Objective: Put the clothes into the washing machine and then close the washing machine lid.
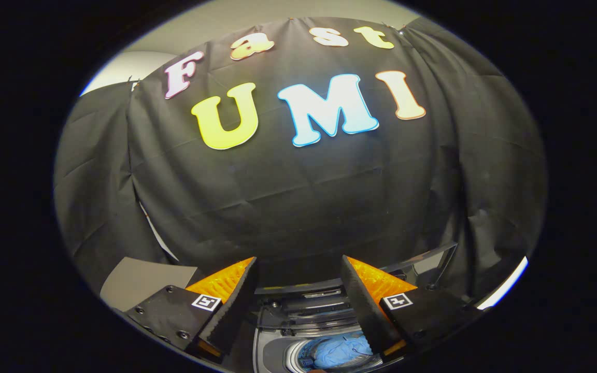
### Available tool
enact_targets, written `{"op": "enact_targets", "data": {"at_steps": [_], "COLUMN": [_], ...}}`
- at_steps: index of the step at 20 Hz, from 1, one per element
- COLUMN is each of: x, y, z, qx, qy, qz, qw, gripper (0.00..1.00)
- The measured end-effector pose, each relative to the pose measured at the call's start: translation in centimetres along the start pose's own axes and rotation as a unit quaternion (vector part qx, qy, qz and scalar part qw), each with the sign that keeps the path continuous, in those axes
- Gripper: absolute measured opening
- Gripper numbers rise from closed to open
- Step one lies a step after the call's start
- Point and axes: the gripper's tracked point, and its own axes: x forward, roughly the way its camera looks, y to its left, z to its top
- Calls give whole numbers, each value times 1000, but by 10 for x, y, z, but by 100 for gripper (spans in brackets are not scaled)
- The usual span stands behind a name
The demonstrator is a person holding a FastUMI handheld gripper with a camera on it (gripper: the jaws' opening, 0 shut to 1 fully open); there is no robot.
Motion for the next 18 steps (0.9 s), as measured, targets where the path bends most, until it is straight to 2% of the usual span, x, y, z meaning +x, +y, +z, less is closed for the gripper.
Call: {"op": "enact_targets", "data": {"at_steps": [10,12,14,18], "x": [55,59,59,54], "y": [-29,-31,-32,-34], "z": [-16,-16,-21,-23], "qx": [-48,-66,-114,-114], "qy": [28,32,32,26], "qz": [-54,-65,-69,-68], "qw": [997,995,991,991], "gripper": [97,97,97,98]}}
